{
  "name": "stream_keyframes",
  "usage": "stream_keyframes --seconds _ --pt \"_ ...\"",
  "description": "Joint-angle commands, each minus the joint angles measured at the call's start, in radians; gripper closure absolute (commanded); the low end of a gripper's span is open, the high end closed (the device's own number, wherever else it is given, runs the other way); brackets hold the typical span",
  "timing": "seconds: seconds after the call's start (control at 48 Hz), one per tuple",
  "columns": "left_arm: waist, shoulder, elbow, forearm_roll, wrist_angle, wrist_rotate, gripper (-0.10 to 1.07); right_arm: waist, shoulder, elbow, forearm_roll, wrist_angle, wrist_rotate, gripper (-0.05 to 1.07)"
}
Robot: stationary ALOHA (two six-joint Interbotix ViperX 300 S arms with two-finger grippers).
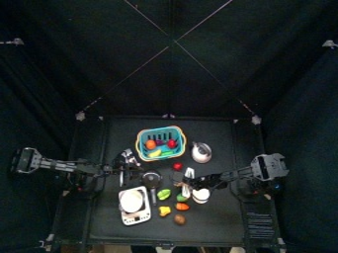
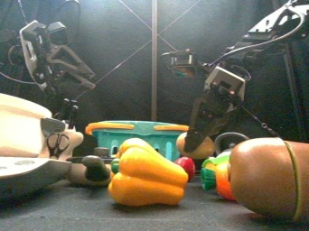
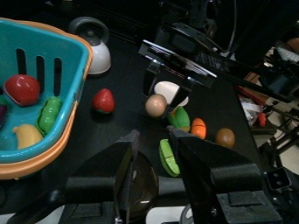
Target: Place egg onto plate
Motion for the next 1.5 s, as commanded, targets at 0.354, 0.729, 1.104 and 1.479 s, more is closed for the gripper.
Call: stream_keyframes --seconds 0.354,0.729,1.104,1.479 --pt "0.002 0.0 -0.021 -0.002 -0.009 0.002 0.23 0.052 -0.21 0.074 0.124 0.049 0.014 0.37" --pt "0.002 0.0 -0.023 -0.002 -0.009 0.003 0.23 0.176 -0.354 0.249 0.44 0.141 0.014 0.37" --pt "0.002 0.0 -0.023 0.0 -0.011 0.005 0.23 0.192 -0.236 0.275 0.483 0.14 0.014 0.36" --pt "0.002 0.0 -0.017 -0.002 -0.011 0.002 0.23 0.186 -0.215 0.265 0.479 0.138 0.014 0.14"
